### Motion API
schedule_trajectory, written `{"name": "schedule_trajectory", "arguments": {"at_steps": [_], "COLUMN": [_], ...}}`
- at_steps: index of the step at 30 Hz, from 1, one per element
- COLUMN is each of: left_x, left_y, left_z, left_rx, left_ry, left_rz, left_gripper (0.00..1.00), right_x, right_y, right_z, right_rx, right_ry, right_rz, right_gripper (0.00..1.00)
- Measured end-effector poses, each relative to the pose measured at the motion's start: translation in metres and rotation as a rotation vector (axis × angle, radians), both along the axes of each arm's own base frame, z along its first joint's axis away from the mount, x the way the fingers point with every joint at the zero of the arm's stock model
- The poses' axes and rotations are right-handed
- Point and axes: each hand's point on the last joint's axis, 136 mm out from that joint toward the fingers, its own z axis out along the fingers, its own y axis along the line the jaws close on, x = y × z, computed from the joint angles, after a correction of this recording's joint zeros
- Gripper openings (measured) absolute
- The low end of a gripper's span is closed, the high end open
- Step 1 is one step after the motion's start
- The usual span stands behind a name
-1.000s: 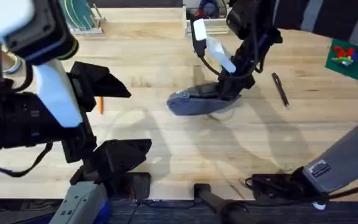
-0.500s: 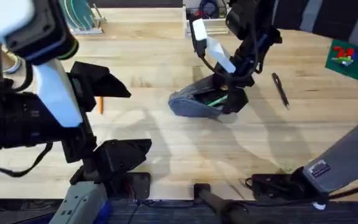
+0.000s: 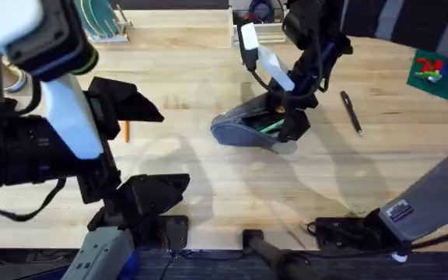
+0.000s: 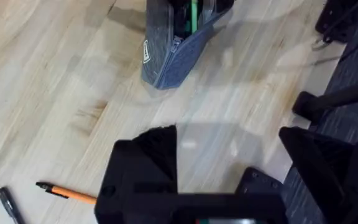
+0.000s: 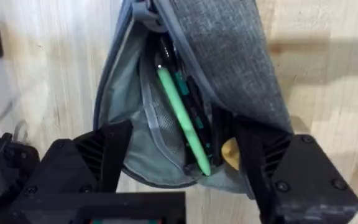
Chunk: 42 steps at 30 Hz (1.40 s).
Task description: Unzip the bag, pick up the pens from the table one at a time and place them inside, then zip the bag closed.
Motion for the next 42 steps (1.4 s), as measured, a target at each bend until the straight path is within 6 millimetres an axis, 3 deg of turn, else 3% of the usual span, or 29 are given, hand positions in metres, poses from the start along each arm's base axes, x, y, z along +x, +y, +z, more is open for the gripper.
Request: {"name": "schedule_trajectory", "arguments": {"at_steps": [10, 15, 16, 17, 19, 35, 42], "left_x": [0.0, 0.0, 0.0, 0.0, 0.0, 0.0, 0.0], "left_y": [0.0, 0.0, 0.0, 0.0, 0.0, 0.0, 0.0], "left_z": [0.0, 0.0, 0.0, 0.0, 0.0, 0.0, 0.0], "left_rx": [0.0, 0.0, 0.0, 0.0, 0.0, 0.0, 0.0], "left_ry": [0.0, 0.0, 0.0, 0.0, 0.0, 0.0, 0.0], "left_rz": [0.0, 0.0, 0.0, 0.0, 0.0, 0.0, 0.0], "left_gripper": [0.995, 0.995, 0.995, 0.995, 0.995, 0.995, 0.995], "right_x": [-0.002, -0.001, -0.001, -0.001, -0.002, -0.019, -0.03], "right_y": [-0.002, -0.004, -0.004, -0.004, -0.004, -0.01, -0.014], "right_z": [0.007, 0.037, 0.046, 0.069, 0.082, 0.151, 0.167], "right_rx": [-0.008, -0.018, -0.014, -0.004, 0.001, 0.075, 0.088], "right_ry": [0.005, -0.011, -0.021, -0.051, -0.068, -0.234, -0.251], "right_rz": [-0.005, -0.028, -0.033, -0.056, -0.074, -0.146, -0.209], "right_gripper": [0.996, 0.996, 0.996, 0.996, 0.997, 0.997, 0.997]}}
